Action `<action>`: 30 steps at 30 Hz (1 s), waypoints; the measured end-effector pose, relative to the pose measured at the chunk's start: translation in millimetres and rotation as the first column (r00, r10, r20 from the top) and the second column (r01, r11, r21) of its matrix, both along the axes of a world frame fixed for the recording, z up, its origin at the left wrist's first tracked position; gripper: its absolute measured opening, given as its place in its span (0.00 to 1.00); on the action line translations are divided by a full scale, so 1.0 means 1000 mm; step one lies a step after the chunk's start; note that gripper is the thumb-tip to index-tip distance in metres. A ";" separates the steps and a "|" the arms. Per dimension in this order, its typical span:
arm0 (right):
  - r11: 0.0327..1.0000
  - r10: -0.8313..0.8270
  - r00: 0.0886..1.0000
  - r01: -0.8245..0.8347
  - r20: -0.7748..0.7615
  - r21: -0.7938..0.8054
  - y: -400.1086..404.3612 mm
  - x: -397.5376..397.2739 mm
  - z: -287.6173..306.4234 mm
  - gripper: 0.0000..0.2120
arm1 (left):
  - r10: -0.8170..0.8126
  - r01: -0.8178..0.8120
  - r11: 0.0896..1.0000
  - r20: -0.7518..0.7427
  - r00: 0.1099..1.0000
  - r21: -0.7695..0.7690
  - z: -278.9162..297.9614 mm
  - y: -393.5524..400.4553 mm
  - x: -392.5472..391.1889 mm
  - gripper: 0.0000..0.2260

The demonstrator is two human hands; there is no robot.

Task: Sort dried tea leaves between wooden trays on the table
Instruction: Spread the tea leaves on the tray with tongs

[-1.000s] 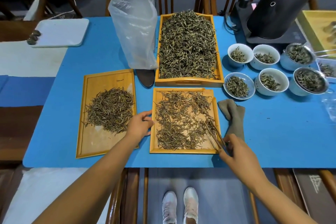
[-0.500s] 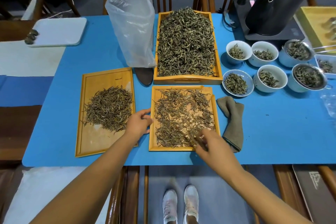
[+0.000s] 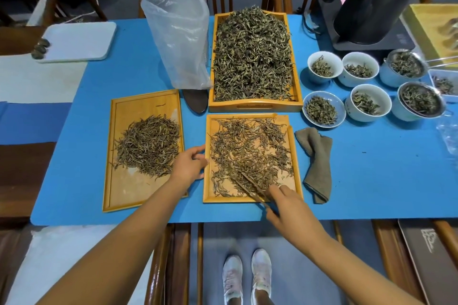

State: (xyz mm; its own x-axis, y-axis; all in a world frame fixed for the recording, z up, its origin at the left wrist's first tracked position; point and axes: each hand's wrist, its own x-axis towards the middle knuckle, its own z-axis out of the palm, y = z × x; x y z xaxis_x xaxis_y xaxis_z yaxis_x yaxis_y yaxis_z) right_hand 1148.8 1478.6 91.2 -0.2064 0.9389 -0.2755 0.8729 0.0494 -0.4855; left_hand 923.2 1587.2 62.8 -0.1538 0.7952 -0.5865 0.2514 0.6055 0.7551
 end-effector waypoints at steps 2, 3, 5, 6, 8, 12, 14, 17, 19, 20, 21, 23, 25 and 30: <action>1.000 -0.023 0.999 0.023 -0.023 0.021 -0.001 0.006 0.002 0.10 | 0.003 -0.003 1.000 0.002 1.000 -0.002 0.000 0.000 0.000 0.19; 0.999 -0.032 0.999 0.033 -0.034 0.036 -0.002 0.008 0.003 0.10 | 0.003 -0.003 1.000 0.002 1.000 -0.003 0.000 0.000 0.000 0.19; 0.998 -0.045 0.998 0.046 -0.033 0.045 -0.005 0.013 0.004 0.10 | 0.003 -0.003 1.000 -0.001 1.000 -0.008 0.000 0.000 0.000 0.20; 0.998 -0.051 0.998 0.052 -0.023 0.038 -0.007 0.014 0.004 0.10 | 0.006 -0.006 1.000 -0.001 1.000 -0.009 0.000 0.000 0.000 0.20; 0.998 -0.068 0.998 0.068 -0.004 0.011 -0.009 0.019 0.004 0.09 | 0.009 -0.009 1.000 -0.001 1.000 -0.008 0.000 0.001 0.000 0.19; 0.990 -0.134 0.991 0.134 0.004 -0.052 -0.015 0.029 0.006 0.10 | 0.011 -0.011 1.000 0.013 1.000 -0.005 0.001 0.001 0.001 0.19; 0.984 -0.160 0.987 0.161 0.029 -0.070 -0.020 0.037 0.008 0.11 | 0.011 -0.010 1.000 0.012 1.000 -0.008 0.002 0.001 0.001 0.19; 0.979 -0.186 0.981 0.190 0.059 -0.078 -0.025 0.048 0.011 0.11 | 0.006 -0.006 1.000 0.001 1.000 -0.010 0.002 0.000 0.001 0.19; 0.976 -0.205 0.978 0.207 0.040 -0.070 -0.027 0.051 0.013 0.10 | 0.002 -0.002 1.000 -0.011 1.000 -0.005 0.003 0.000 0.001 0.18; 0.975 -0.213 0.977 0.214 0.029 -0.064 -0.027 0.052 0.015 0.10 | 0.004 -0.004 1.000 -0.012 1.000 -0.002 0.002 0.000 0.001 0.18; 0.973 -0.222 0.975 0.223 0.021 -0.056 -0.027 0.052 0.015 0.10 | 0.006 -0.006 1.000 -0.008 1.000 0.000 0.002 0.000 0.001 0.18; 0.969 -0.242 0.970 0.242 0.013 -0.047 -0.027 0.053 0.017 0.10 | 0.006 -0.006 1.000 0.000 1.000 -0.002 0.002 0.000 0.000 0.19; 0.964 -0.258 0.966 0.259 0.023 -0.052 -0.028 0.054 0.017 0.10 | 0.004 -0.004 1.000 -0.002 1.000 -0.003 0.002 -0.001 0.000 0.18; 0.964 -0.259 0.965 0.260 0.031 -0.050 -0.029 0.048 0.014 0.10 | 0.009 -0.009 1.000 0.017 1.000 -0.008 0.001 0.000 0.000 0.19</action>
State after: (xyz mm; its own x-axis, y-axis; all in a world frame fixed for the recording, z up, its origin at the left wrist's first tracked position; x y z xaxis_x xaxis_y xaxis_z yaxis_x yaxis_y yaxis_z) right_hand 1197.2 1449.6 104.8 0.0496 0.9434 -0.3279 0.8637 -0.2054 -0.4603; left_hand 923.2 1587.5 63.8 -0.1506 0.7891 -0.5955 0.2329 0.6138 0.7544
